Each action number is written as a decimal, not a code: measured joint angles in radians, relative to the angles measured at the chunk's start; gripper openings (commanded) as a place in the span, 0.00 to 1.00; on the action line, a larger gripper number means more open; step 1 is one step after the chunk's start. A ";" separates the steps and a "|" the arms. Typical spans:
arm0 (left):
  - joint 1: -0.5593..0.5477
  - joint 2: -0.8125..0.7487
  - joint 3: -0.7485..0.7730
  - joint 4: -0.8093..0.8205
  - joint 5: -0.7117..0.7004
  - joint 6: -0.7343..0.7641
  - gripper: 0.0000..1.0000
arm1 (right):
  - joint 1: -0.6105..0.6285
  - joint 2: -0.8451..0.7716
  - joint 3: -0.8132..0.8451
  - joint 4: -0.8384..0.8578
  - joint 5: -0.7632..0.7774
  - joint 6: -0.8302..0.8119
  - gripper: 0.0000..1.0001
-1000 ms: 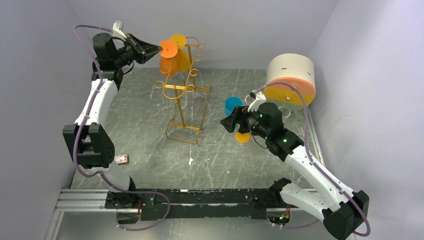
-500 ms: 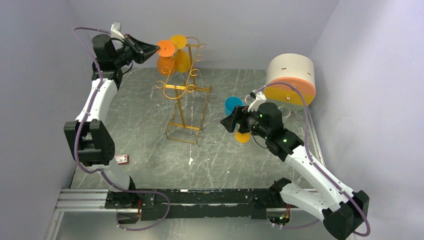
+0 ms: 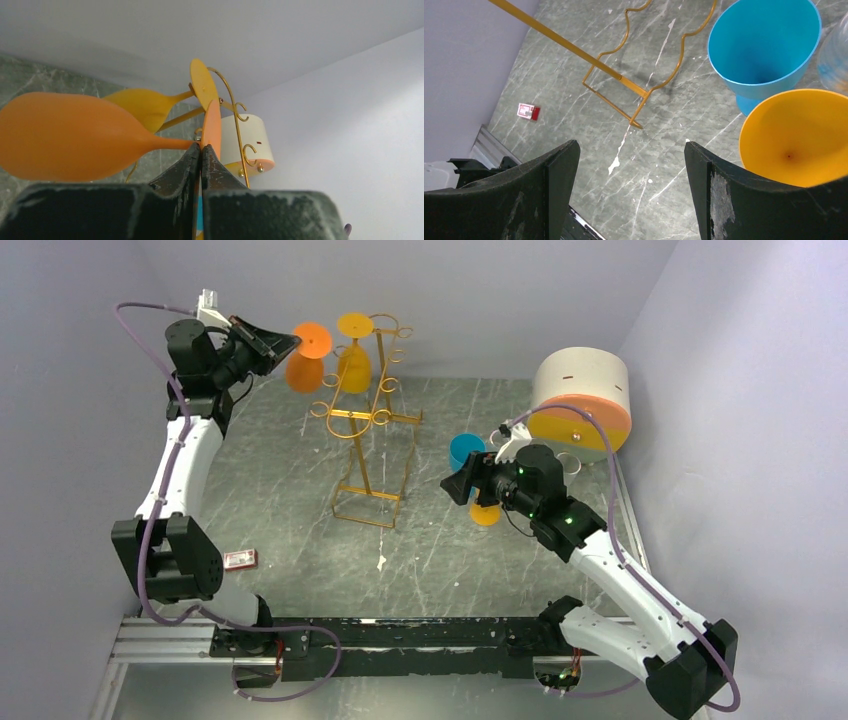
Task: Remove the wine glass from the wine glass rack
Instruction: Pick up the wine glass from the wine rack, then place the wine glass at the center of the board.
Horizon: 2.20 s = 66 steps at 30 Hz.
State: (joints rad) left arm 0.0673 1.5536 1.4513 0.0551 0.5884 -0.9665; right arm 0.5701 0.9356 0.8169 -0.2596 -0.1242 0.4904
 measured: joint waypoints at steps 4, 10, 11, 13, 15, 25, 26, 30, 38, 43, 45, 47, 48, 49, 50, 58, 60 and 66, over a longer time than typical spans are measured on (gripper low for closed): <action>0.009 -0.014 0.000 0.001 -0.001 0.010 0.07 | 0.000 0.008 0.000 0.000 -0.003 0.000 0.81; 0.010 -0.029 -0.039 -0.001 -0.028 0.019 0.07 | 0.000 0.010 0.000 0.000 -0.003 0.000 0.81; 0.010 -0.039 -0.052 -0.005 -0.046 0.025 0.07 | 0.000 0.010 0.000 0.000 -0.003 0.000 0.81; 0.011 -0.064 -0.076 -0.025 -0.085 0.043 0.07 | 0.000 0.010 0.000 0.000 -0.003 0.000 0.81; 0.012 -0.093 -0.084 -0.058 -0.134 0.069 0.07 | 0.000 0.010 0.000 0.000 -0.003 0.000 0.81; 0.017 -0.372 -0.307 -0.042 -0.238 0.163 0.07 | 0.000 0.008 -0.014 0.074 -0.081 -0.009 0.83; 0.017 -0.394 -0.334 -0.045 -0.238 0.168 0.07 | 0.000 0.008 -0.015 0.087 -0.097 -0.012 0.83; 0.017 -0.515 -0.487 -0.053 -0.246 0.200 0.07 | 0.000 0.008 -0.025 0.146 -0.179 -0.020 0.82; 0.017 -0.668 -0.544 -0.208 -0.268 0.312 0.07 | 0.000 0.068 -0.051 0.263 -0.326 0.005 0.78; 0.017 -0.815 -0.652 -0.245 -0.212 0.316 0.07 | 0.000 0.125 -0.051 0.320 -0.402 0.045 0.77; 0.017 -0.858 -0.704 -0.266 -0.195 0.317 0.07 | 0.000 0.138 -0.051 0.334 -0.419 0.057 0.77; 0.017 -0.890 -0.751 -0.293 -0.178 0.320 0.07 | 0.000 0.146 -0.051 0.351 -0.432 0.073 0.78; 0.017 -0.900 -0.770 -0.307 -0.169 0.321 0.07 | 0.000 0.148 -0.051 0.360 -0.438 0.080 0.77; 0.017 -0.907 -0.786 -0.317 -0.156 0.320 0.07 | 0.000 0.150 -0.051 0.365 -0.442 0.084 0.77; 0.017 -0.909 -0.803 -0.323 -0.134 0.320 0.07 | 0.000 0.151 -0.051 0.370 -0.449 0.090 0.77; 0.017 -0.986 -0.932 -0.332 0.093 0.347 0.07 | 0.008 0.167 -0.052 0.416 -0.496 0.118 0.77; 0.017 -1.021 -0.947 -0.341 0.124 0.358 0.07 | 0.024 0.177 -0.052 0.449 -0.508 0.129 0.77; 0.017 -1.075 -0.968 -0.338 0.244 0.362 0.07 | 0.111 0.242 -0.047 0.479 -0.505 0.133 0.75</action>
State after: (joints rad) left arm 0.0845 0.4782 0.4831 -0.2832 0.8326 -0.6048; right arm 0.6815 1.1778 0.7700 0.2195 -0.6296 0.6231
